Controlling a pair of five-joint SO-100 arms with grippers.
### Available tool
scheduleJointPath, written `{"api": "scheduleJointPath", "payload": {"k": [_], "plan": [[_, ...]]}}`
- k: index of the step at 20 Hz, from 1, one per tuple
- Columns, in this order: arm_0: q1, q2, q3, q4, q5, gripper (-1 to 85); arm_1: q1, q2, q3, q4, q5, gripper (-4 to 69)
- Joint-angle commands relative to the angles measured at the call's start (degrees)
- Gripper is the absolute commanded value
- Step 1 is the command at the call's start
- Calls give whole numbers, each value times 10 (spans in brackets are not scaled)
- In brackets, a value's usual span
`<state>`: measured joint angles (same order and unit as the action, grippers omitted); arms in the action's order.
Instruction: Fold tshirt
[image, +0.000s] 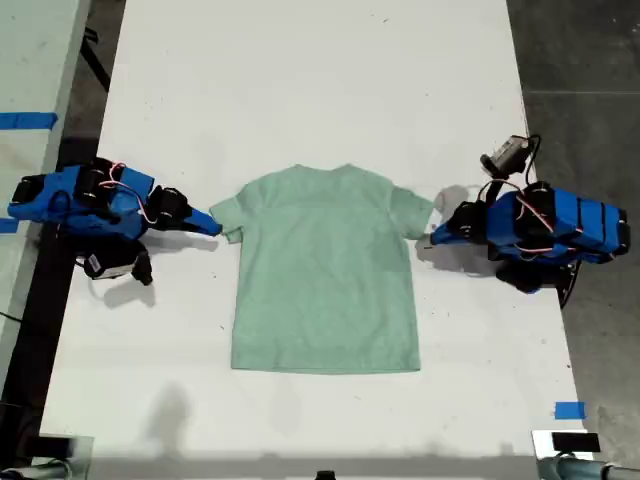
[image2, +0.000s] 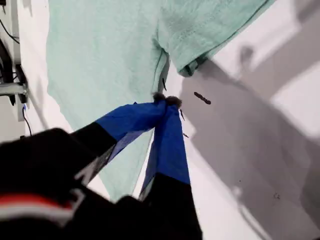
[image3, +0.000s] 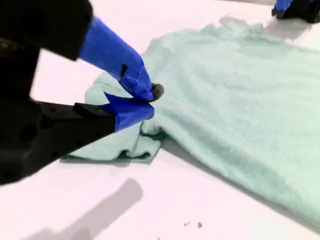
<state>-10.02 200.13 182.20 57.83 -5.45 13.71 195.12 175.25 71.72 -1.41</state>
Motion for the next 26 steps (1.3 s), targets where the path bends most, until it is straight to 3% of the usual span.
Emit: {"api": "scheduleJointPath", "payload": {"k": [1,5,8,12,18,22,26], "plan": [[18,62,-18,-51,-6,12,-9,46,-32,36,-3,-15],[-22,26,-52,-50,-31,1,-1,-40,-135,49,-47,-15],[-31,-162,-178,-37,-34,1,37,-229,-285,64,-122,-15],[-46,-444,-439,98,-10,1,98,-423,-454,121,-231,5],[-120,-607,-624,282,69,1,185,-599,-617,203,-372,19],[-132,-711,-707,353,116,1,214,-689,-698,225,-432,72],[-130,-752,-728,362,127,50,238,-746,-722,225,-492,181]]}}
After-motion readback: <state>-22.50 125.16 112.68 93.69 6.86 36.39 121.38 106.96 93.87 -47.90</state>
